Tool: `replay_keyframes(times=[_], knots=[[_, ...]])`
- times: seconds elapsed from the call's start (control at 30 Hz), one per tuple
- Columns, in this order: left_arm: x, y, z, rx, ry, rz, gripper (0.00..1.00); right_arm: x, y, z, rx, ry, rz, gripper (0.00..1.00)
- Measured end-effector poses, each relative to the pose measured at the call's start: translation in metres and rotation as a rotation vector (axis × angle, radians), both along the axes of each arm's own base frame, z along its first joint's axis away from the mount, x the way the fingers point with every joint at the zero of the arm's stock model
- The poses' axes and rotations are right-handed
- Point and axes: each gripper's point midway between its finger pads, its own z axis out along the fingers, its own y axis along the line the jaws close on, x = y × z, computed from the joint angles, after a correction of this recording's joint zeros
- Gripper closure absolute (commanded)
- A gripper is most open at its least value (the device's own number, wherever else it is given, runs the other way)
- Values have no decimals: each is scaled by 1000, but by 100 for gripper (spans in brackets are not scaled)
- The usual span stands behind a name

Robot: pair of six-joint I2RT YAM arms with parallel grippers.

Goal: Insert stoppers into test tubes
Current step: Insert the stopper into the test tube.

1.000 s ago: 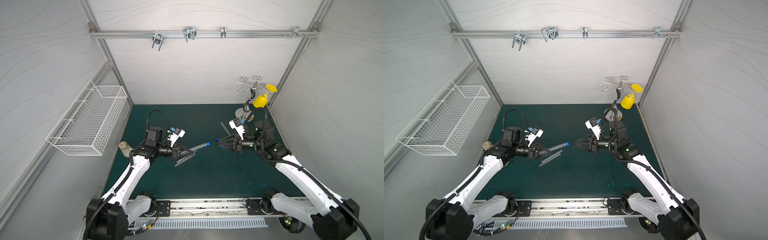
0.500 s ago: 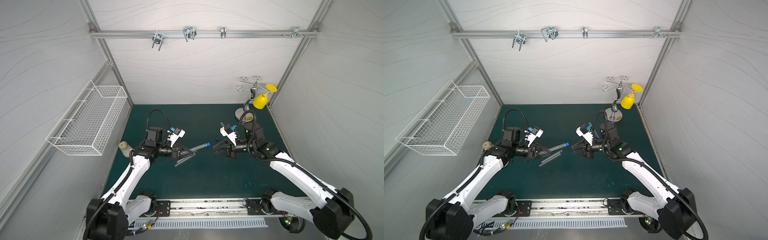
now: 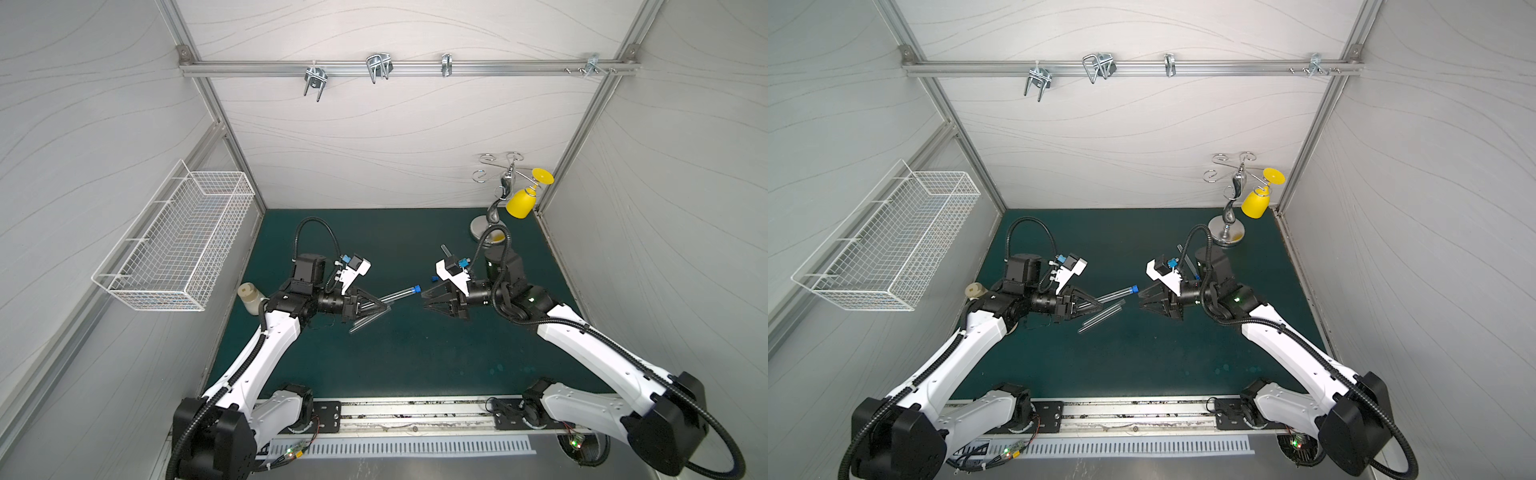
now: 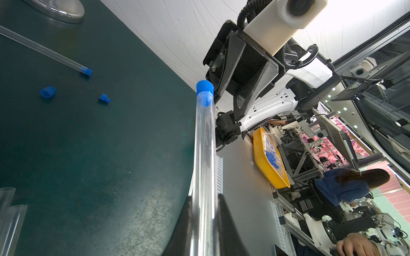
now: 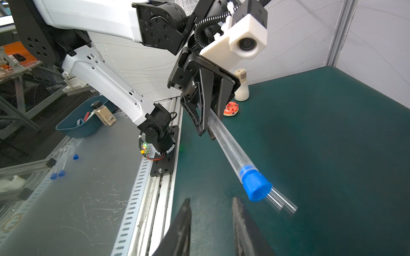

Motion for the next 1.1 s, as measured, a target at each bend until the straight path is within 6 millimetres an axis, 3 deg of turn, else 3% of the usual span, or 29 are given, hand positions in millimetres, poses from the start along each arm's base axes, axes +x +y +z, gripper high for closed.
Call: replay_keyframes(times=[0.83,1.1], knots=[[-4,-2,1,-8,1,-18,100,9,1,-3,-19,-87,-38,73],[-5,-2,0,-5,12,-18,100,11,3,-5,-30,-103,-37,80]])
